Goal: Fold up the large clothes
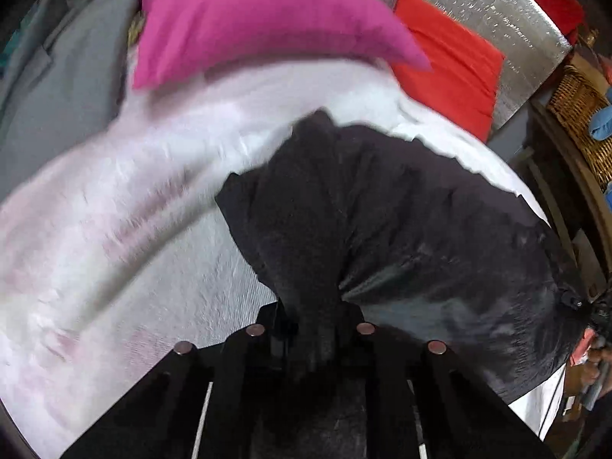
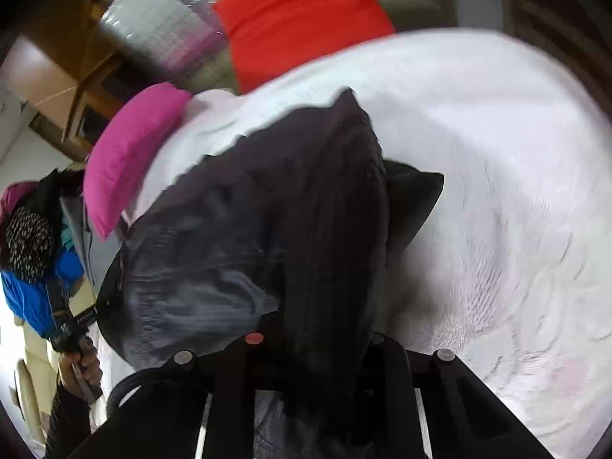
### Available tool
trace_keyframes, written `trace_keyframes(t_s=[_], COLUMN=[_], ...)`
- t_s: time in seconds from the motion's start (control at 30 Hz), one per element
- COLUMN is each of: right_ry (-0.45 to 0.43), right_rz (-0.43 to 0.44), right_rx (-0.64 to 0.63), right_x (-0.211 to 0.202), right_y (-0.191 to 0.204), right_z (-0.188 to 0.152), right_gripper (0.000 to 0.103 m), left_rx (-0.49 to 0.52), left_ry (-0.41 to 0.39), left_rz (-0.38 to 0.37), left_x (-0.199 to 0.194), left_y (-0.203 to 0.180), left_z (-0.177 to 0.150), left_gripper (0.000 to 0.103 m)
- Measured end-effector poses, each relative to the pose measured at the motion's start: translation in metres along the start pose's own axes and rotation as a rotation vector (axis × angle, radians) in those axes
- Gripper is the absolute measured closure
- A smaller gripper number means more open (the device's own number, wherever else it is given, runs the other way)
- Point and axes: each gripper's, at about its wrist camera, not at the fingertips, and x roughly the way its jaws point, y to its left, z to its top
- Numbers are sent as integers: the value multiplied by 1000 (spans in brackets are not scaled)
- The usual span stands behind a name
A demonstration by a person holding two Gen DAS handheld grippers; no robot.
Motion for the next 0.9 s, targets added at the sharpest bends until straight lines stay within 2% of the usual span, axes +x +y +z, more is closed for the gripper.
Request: trace_keyframes(t_s=[0.13,0.23,0.37,0.5,0.53,0.57,0.6,0.63,0.67,0.7,0.77,0.83,0.9], right_ry=[-66,-116,-138,-102,-74,-34,-6,16,4,-20,-63,-137,-225], right_rz=[13,24,30,46,32,-2,-16,-12,9,46,-15,-62,-112], right_rx=[-98,-155,-151,-81,-43,-7,21,84,113,145,135,78,43], right_x=[-55,-97,-130,-119,-104,-85,-75,-60,-59,-63,-85,-112,-136], right_y=[45,64,49,8,-6,-21,-32,-51,-60,-66,-64,-53,-40], right_z=[4,-18,-71,-149,-167,-185,-194,-207,-211,-212,-207,-200,-187], right_gripper=[87,88,88,87,85,77,63,52,39,39,39,39,38], left_rx=[42,97,110,74,73,80,72,45,25,-3,-17,4,23], left_ry=[-111,-208,-253,-201,-147,-89,-61,-75,-93,-88,-94,-152,-250], left_rz=[-6,-19,-39,-44,-20,14,44,56,47,41,67,87,156], left_x=[-62,-119,-158,-135,-116,-94,-79,-70,-70,-77,-96,-119,-141], left_y=[-21,-34,-22,-1,4,4,9,18,22,26,29,26,16], left_z=[9,-9,-68,-141,-158,-172,-181,-190,-192,-190,-182,-172,-165], left_gripper=[89,89,89,87,86,82,73,57,51,50,50,48,48])
